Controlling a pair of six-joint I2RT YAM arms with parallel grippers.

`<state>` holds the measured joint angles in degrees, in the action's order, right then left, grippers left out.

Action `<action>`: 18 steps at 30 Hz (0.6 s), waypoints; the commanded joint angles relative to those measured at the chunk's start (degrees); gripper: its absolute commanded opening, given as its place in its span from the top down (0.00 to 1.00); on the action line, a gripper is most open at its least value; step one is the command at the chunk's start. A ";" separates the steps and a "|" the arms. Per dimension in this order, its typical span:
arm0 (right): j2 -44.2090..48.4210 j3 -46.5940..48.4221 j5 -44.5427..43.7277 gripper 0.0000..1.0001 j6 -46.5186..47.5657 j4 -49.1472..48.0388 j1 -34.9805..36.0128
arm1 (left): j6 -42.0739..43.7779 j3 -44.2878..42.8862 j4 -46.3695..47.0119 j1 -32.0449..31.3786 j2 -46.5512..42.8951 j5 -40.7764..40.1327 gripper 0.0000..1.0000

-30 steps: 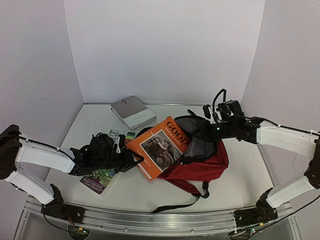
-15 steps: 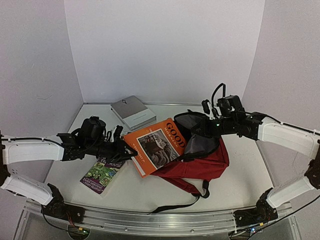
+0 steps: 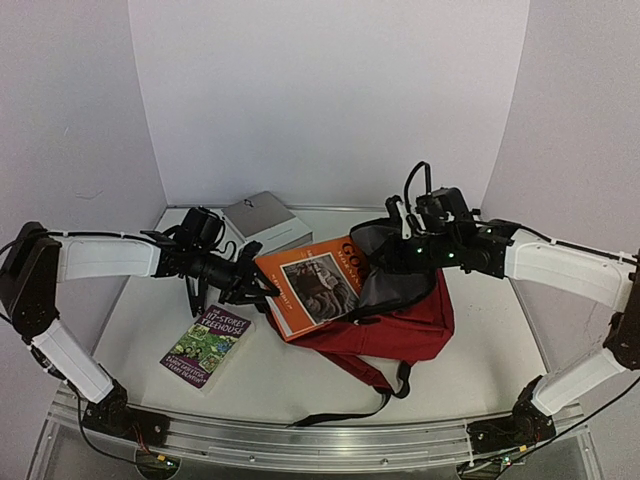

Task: Pack the student bag
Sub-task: Place the book in the student bag.

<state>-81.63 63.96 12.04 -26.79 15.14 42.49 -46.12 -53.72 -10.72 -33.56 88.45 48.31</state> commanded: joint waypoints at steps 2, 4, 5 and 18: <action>0.59 4.18 -4.56 1.00 1.60 -4.85 2.06 | 4.89 -8.74 -0.30 1.05 7.67 10.63 0.85; 0.59 4.19 -8.61 1.00 -0.10 -4.78 2.07 | 5.36 -10.57 -0.72 1.10 9.47 12.11 0.86; 0.57 4.12 -12.70 1.00 -2.13 -4.38 2.08 | 5.72 -11.25 -1.36 1.09 10.11 12.13 0.86; -0.32 3.97 -25.73 1.00 -6.99 -2.40 0.68 | 5.33 -6.14 -3.81 1.11 2.34 8.44 0.87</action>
<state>-81.67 64.28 -8.53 -35.35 16.01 44.10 -41.82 -61.16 -14.21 -32.29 96.05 55.30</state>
